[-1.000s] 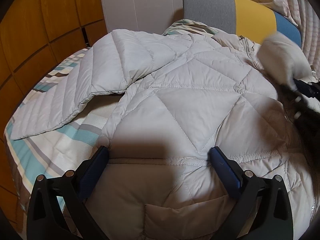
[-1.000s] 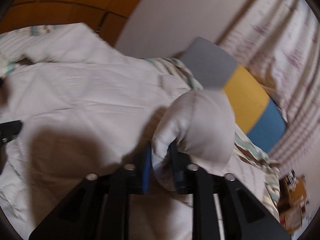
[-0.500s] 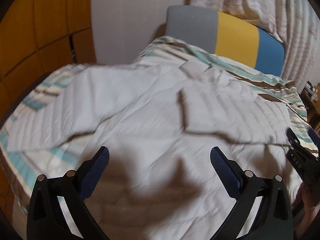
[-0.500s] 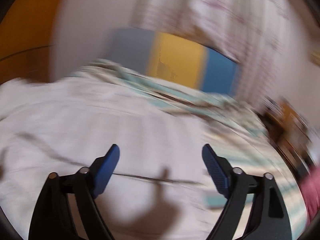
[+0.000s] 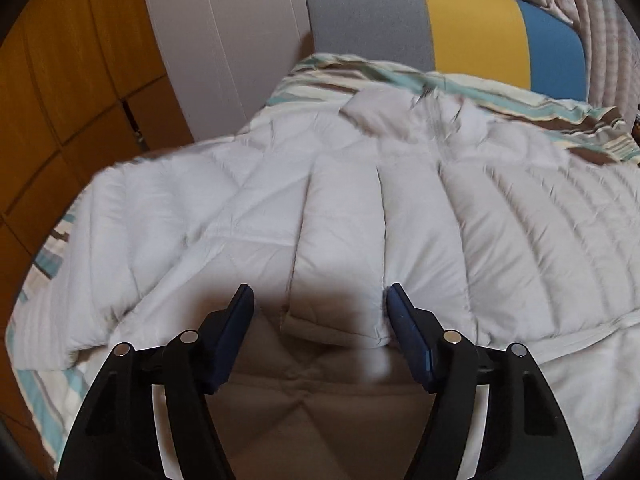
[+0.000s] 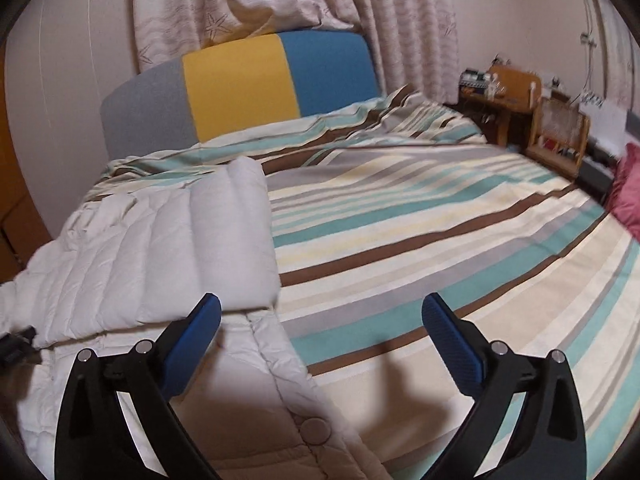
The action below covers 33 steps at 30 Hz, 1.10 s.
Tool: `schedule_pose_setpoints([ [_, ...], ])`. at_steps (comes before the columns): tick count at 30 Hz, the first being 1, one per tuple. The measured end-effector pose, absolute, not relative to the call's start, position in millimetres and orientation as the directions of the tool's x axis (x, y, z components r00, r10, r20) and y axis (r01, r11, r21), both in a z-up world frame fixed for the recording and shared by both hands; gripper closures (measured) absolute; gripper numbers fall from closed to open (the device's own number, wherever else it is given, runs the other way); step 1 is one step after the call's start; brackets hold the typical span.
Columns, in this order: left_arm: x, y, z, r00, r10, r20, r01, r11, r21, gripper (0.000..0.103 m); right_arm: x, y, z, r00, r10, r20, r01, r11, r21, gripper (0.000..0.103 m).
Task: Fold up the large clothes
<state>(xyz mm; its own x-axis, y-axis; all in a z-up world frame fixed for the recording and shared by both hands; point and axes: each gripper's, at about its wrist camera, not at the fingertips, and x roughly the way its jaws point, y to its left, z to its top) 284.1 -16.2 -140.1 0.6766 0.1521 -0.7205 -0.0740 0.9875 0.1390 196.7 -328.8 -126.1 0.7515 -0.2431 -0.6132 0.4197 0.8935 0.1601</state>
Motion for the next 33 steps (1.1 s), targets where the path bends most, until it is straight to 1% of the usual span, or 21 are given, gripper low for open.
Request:
schedule_pose_setpoints([
  [3,281.8,4.3,-145.1,0.674,0.055,-0.737,-0.07,0.997,0.01,0.031,202.9,-331.9,-123.7,0.724,-0.176,-0.667,0.393,0.9,0.189,0.002],
  [5,281.2,6.2,-146.5,0.675,0.044,-0.737,-0.073,0.997,-0.007,0.027,213.9,-334.2,-113.3,0.723,-0.173,-0.669,0.387,0.903,0.185,0.002],
  [7,280.2,4.1,-147.4,0.677,0.05,-0.735,-0.071,0.997,0.002,0.025,227.3,-334.9,-101.0,0.738,-0.2,-0.644,0.392,0.904,0.169,0.002],
  [9,279.6,3.7,-147.6,0.677,0.05,-0.734,-0.068,0.998,0.005,0.022,249.8,-331.7,-90.7,0.746,-0.251,-0.616,0.403,0.908,0.119,0.002],
  [11,278.6,6.2,-148.3,0.677,0.04,-0.735,-0.066,0.998,-0.006,0.022,276.7,-330.5,-92.5,0.731,-0.298,-0.614,0.424,0.903,0.066,0.002],
  [14,281.7,2.0,-149.4,0.673,0.042,-0.738,-0.066,0.998,-0.004,0.022,312.6,-333.8,-106.0,0.691,-0.332,-0.643,0.45,0.893,0.023,0.002],
  [17,287.6,-1.1,-153.2,0.666,0.06,-0.743,-0.066,0.998,0.021,0.021,344.8,-338.4,-130.6,0.611,-0.362,-0.704,0.463,0.885,-0.053,0.002],
  [20,290.0,-1.3,-154.5,0.663,0.054,-0.747,-0.062,0.998,0.018,0.02,362.3,-340.4,-157.5,0.547,-0.329,-0.77,0.433,0.898,-0.076,0.002],
  [22,291.6,-2.1,-155.5,0.661,0.054,-0.748,-0.06,0.998,0.019,0.019,366.5,-339.7,-165.3,0.533,-0.334,-0.778,0.427,0.9,-0.094,0.002],
  [25,292.2,-2.6,-156.7,0.663,0.055,-0.747,-0.06,0.998,0.021,0.019,365.7,-335.1,-168.8,0.529,-0.368,-0.764,0.43,0.893,-0.132,0.002],
  [27,292.1,-2.6,-156.8,0.663,0.054,-0.747,-0.06,0.998,0.019,0.018,360.9,-337.8,-167.7,0.543,-0.356,-0.761,0.433,0.894,-0.11,0.002],
  [28,291.9,-2.5,-157.0,0.663,0.051,-0.747,-0.06,0.998,0.015,0.018,354.3,-341.6,-164.7,0.561,-0.341,-0.754,0.44,0.895,-0.077,0.002],
  [31,291.6,-2.4,-157.0,0.663,0.05,-0.747,-0.06,0.998,0.013,0.018,330.8,-349.8,-146.5,0.61,-0.313,-0.728,0.461,0.887,0.004,0.002],
  [33,291.6,-2.4,-157.1,0.663,0.05,-0.747,-0.06,0.998,0.014,0.018,312.0,-348.8,-131.5,0.628,-0.318,-0.71,0.467,0.884,0.017,0.002],
])
